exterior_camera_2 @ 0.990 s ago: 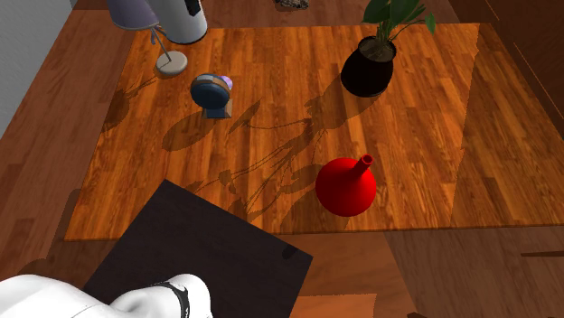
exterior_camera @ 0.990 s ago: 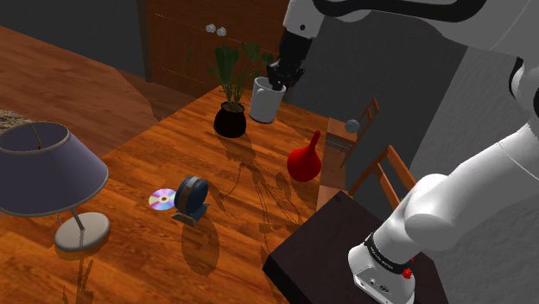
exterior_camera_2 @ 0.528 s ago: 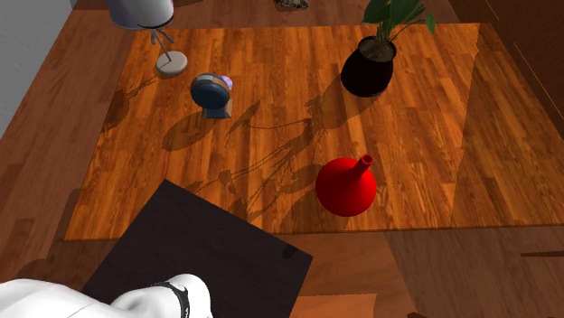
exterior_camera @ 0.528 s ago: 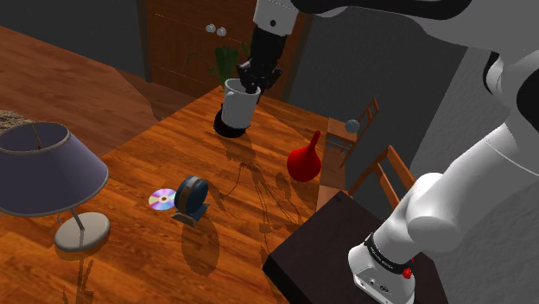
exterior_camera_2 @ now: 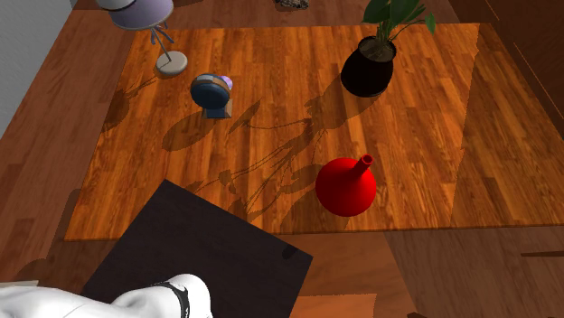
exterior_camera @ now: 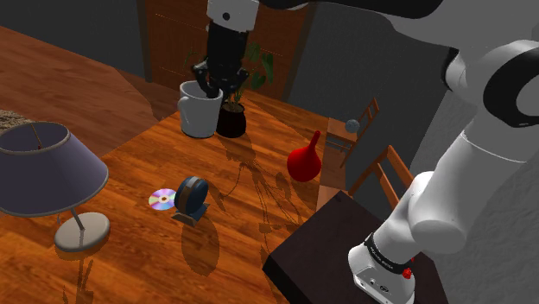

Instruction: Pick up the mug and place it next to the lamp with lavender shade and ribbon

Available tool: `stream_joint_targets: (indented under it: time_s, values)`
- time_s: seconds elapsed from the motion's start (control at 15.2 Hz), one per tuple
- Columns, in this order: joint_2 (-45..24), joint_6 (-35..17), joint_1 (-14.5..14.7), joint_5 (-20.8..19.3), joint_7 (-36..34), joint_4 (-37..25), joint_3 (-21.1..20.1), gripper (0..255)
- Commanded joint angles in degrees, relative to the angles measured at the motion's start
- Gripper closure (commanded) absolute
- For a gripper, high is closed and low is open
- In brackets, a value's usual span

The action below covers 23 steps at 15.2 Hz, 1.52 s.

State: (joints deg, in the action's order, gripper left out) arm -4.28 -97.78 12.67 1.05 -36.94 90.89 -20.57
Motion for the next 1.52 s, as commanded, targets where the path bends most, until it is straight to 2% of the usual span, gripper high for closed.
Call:
stream_joint_targets:
  time_s: [0.0,0.33,0.66,1.45]
  values:
    - [-3.4,0.82,1.85,-1.51,-3.31,-4.14,-1.35,255]
    - [-13.49,4.29,7.48,-6.16,-10.17,-17.06,-3.43,255]
    - [-25.33,10.38,14.97,-11.11,-15.03,-34.49,-3.75,255]
    - [-21.65,-1.22,12.29,-9.75,-15.0,-19.19,-3.8,255]
